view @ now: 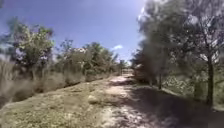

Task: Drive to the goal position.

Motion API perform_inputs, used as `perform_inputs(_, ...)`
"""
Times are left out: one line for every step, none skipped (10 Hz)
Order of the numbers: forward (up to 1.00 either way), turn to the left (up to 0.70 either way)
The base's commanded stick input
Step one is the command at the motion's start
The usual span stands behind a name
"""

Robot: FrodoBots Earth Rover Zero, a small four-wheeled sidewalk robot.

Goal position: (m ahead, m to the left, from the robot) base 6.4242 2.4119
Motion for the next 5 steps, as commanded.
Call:
perform_inputs(0.70,0.00)
perform_inputs(0.70,0.00)
perform_inputs(0.70,0.00)
perform_inputs(0.70,0.00)
perform_inputs(0.70,-0.08)
